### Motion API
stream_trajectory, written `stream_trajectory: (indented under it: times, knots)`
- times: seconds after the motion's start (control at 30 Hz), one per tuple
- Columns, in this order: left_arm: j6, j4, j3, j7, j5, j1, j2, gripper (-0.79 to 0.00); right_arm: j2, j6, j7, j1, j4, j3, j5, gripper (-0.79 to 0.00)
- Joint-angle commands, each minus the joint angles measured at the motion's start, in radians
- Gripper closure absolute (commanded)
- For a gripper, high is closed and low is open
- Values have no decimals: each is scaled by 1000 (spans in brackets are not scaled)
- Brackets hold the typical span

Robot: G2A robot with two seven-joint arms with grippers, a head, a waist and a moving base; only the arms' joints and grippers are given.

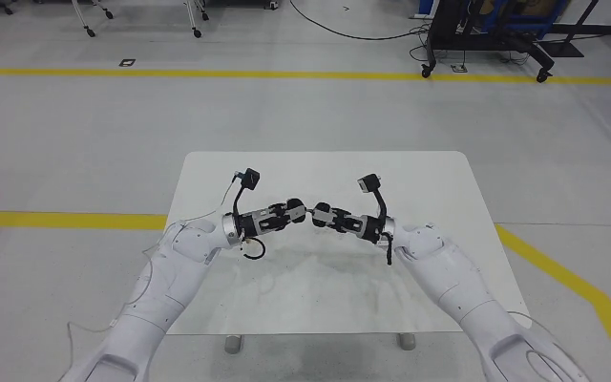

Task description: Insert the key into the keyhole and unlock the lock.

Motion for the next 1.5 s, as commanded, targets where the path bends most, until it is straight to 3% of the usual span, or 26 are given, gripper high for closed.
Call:
stream_trajectory:
  times: [0.0,0.13,0.23,0.5,0.53,0.57,0.8,0.97,1.07,1.2,1.33,1.47]
  knots:
    - [2,1,2,2,-1,0,0,0,-1,-5,1,0,2,1,5,-283]
    - [0,0,7,-3,-5,-1,1,0,-1,-12,4,1,6,3,15,-234]
    - [-1,1,10,-10,-3,-4,2,0,-2,-20,2,-1,8,5,19,0]
    - [-13,-3,14,-5,7,-6,5,0,-1,-40,3,-6,5,13,20,0]
    - [-20,-5,13,-1,6,-6,6,-348,0,-42,2,-8,5,15,19,0]
    - [-27,-6,12,0,-2,-4,7,-785,1,-45,0,-10,5,18,19,0]
    - [-22,19,-33,42,50,-14,21,-785,34,-104,-32,-40,2,116,1,0]
    - [28,-21,-120,136,296,4,51,-785,84,-144,-56,-114,-51,263,-19,0]
    - [163,-146,-202,229,569,67,79,-785,112,-156,-68,-174,-104,353,-28,0]
    - [406,-394,-271,216,965,206,113,-785,136,-139,-75,-236,-154,430,-21,0]
    - [528,-555,-296,94,1107,312,129,-785,137,-136,-75,-239,-156,434,-20,0]
    - [562,-584,-261,7,1119,338,127,-785,137,-136,-75,-239,-156,434,-20,0]
